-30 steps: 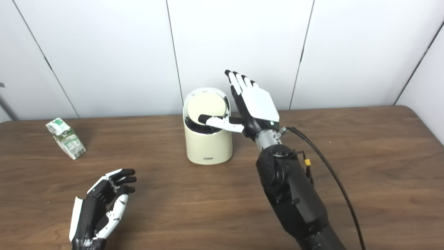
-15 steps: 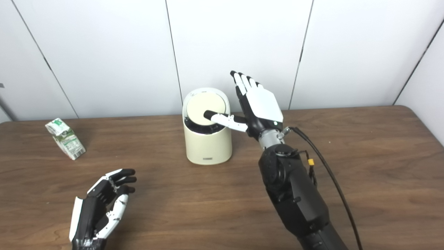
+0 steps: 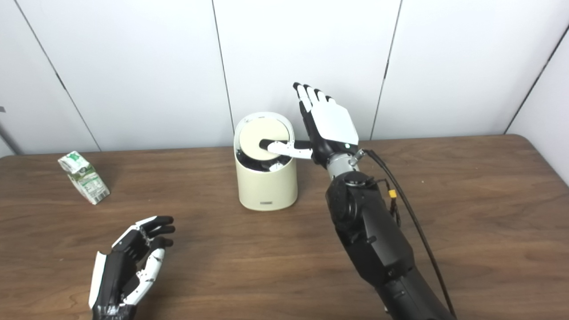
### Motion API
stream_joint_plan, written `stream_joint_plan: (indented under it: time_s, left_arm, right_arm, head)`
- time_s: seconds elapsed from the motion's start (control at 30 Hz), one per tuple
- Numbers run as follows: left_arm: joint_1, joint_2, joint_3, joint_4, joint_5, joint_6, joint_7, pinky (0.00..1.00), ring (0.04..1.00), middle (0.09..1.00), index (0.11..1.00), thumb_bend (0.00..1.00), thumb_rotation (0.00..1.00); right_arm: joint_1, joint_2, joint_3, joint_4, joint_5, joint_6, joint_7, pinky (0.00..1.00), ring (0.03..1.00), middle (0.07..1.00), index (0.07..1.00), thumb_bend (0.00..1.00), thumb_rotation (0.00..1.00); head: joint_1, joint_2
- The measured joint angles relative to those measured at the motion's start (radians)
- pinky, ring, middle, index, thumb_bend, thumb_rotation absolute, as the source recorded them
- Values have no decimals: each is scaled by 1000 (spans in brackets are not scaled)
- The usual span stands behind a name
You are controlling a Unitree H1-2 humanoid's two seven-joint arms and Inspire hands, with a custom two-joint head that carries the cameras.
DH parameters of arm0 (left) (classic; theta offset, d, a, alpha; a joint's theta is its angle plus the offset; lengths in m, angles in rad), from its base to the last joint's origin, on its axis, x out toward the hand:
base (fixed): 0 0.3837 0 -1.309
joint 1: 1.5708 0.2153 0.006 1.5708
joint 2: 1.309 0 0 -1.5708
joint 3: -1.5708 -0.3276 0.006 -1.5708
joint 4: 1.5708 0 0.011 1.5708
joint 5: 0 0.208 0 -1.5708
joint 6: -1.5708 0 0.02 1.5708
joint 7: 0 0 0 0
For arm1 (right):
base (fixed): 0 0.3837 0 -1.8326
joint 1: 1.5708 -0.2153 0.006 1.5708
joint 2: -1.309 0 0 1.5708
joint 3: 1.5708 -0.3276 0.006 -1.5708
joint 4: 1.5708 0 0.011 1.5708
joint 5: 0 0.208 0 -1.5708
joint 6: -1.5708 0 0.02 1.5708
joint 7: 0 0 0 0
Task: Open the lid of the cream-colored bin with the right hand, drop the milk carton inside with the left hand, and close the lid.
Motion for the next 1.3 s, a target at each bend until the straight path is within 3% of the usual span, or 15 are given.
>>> stream_joint_plan:
  time_s: [0.03, 0.1, 0.13, 0.33, 0.53, 0.77, 0.9, 1.03, 1.2, 1.3]
  left_arm:
    - [0, 0, 0, 0, 0, 0, 0, 600, 695, 731, 718, 233, 357]
    - [0, 0, 0, 0, 0, 0, 0, 601, 695, 730, 719, 233, 357]
    - [0, 0, 0, 0, 0, 0, 0, 602, 696, 731, 719, 234, 359]
    - [-2, 0, 0, 1, 0, 0, 0, 597, 695, 730, 716, 228, 354]
    - [-2, -1, 0, 2, 0, 0, 0, 597, 694, 731, 717, 233, 350]
    - [-3, -1, -1, 3, -1, 0, 0, 600, 696, 733, 720, 231, 338]
    - [-3, -1, -1, 3, -2, 0, 0, 600, 696, 731, 718, 235, 345]
    - [-2, 0, -1, 3, -3, 0, 0, 598, 695, 732, 719, 235, 351]
    - [-2, 0, -1, 2, -6, 0, -1, 597, 691, 728, 716, 232, 335]
    - [-2, 0, -1, 2, -4, 0, 0, 595, 690, 729, 717, 230, 348]
  right_arm:
    - [-2, 0, 1, 0, -1, 2, 0, 999, 1000, 1000, 1000, 745, 539]
    - [-7, 0, 4, 0, -3, 3, -1, 1000, 1000, 1000, 1000, 768, 486]
    - [-9, 0, 5, 1, -4, 3, -2, 999, 1000, 1000, 1000, 829, 403]
    - [-40, 1, 22, -4, -6, 2, -25, 991, 1000, 1000, 1000, 941, 249]
    - [-47, -1, 45, -6, -29, 4, -39, 964, 1000, 1000, 1000, 985, 184]
    - [-49, -3, 53, -8, -39, 4, -45, 948, 1000, 1000, 995, 989, 188]
    - [-38, -3, 39, -12, -22, 2, -50, 980, 1000, 1000, 1000, 836, 564]
    - [10, -12, 17, -21, 10, 4, -38, 989, 1000, 1000, 1000, 829, 841]
    - [84, -10, -12, -88, 52, 4, -38, 987, 1000, 1000, 1000, 886, 896]
    - [117, -10, -38, -137, 96, 1, -36, 990, 1000, 1000, 1000, 903, 880]
  head:
    - [-2, 0]
    - [-2, 0]
    - [0, 2]
    - [-2, 2]
    - [-3, 0]
    - [-3, -2]
    - [-2, -2]
    - [5, 0]
    - [3, 2]
    - [2, -2]
